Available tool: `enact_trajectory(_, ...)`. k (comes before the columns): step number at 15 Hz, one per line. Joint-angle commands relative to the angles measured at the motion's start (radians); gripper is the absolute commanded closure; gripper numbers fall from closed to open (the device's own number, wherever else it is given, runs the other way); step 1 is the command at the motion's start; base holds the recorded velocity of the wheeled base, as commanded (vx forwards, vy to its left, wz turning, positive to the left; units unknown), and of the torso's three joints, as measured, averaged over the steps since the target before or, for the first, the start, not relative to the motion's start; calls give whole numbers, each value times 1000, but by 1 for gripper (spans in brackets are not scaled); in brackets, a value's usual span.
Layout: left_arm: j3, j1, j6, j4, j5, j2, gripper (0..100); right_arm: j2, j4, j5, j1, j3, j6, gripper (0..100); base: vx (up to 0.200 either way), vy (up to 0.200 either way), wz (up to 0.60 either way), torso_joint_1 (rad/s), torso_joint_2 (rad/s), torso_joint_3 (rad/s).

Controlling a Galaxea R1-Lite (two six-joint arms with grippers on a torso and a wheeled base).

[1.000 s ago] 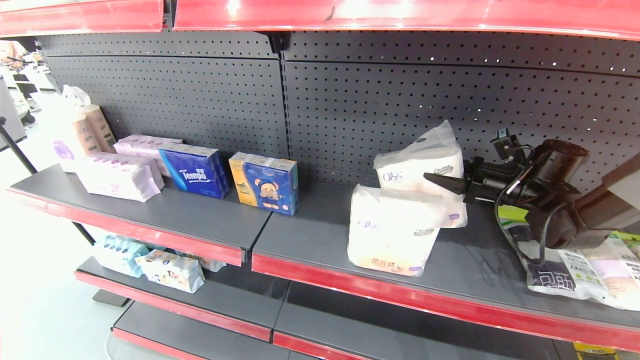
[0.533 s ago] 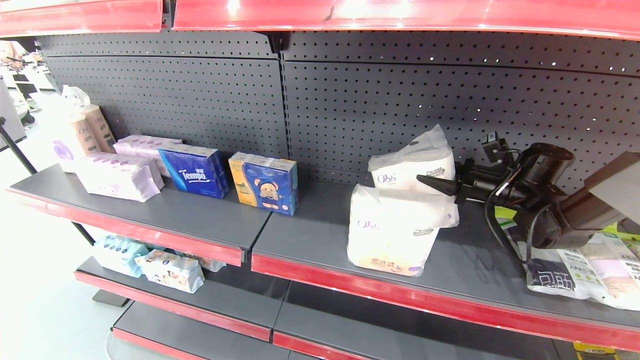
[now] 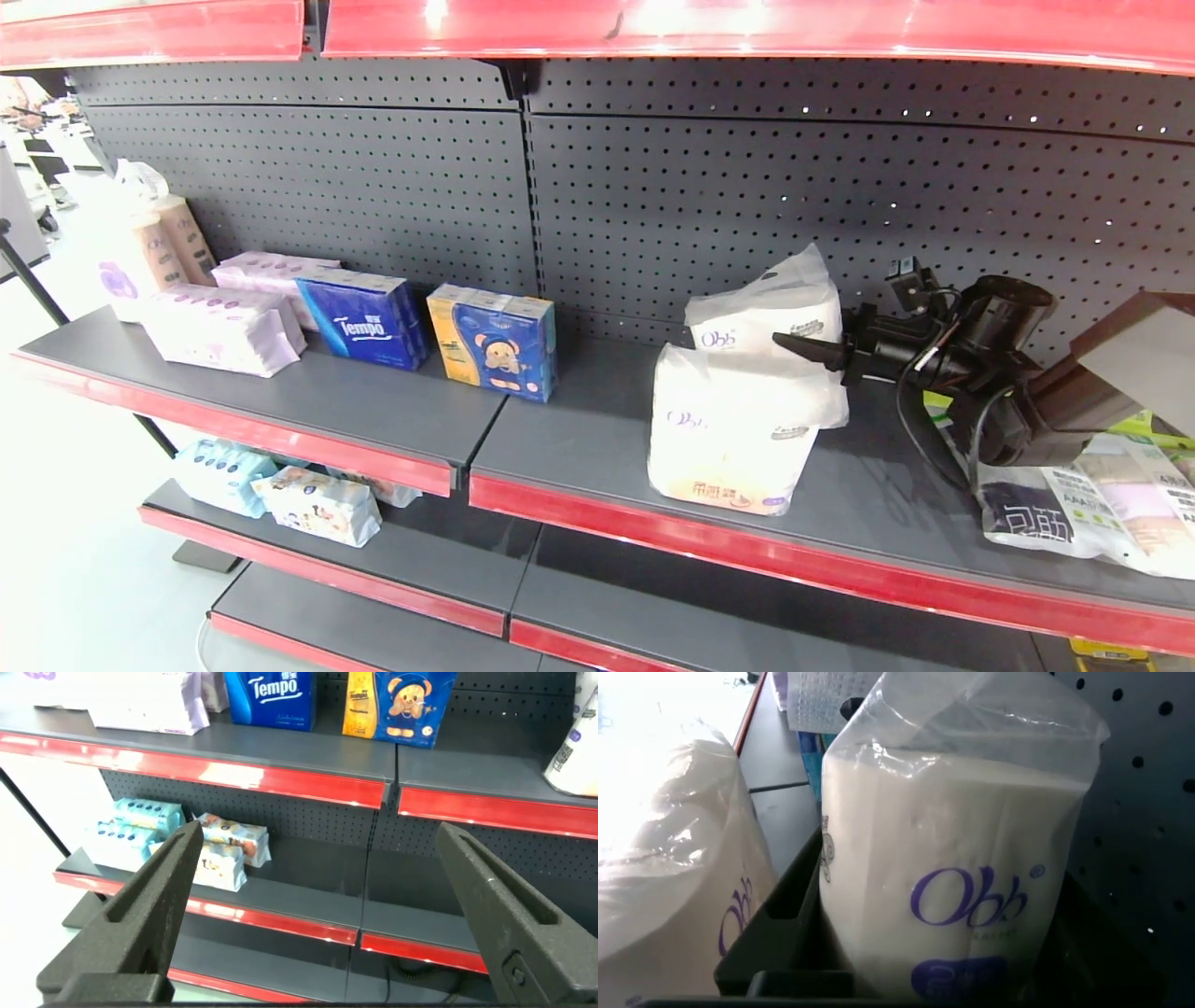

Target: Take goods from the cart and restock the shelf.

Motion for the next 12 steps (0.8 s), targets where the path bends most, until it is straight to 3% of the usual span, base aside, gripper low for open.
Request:
enact_trajectory(1,0,0,0,0,1,2,0,6,3,17,-6,2,-5,100,0,0,0,0,0,0)
enact_trajectory(12,0,0,0,0,1,2,0,19,10,99,-48,11,-27,100,0,0,0,0,0,0)
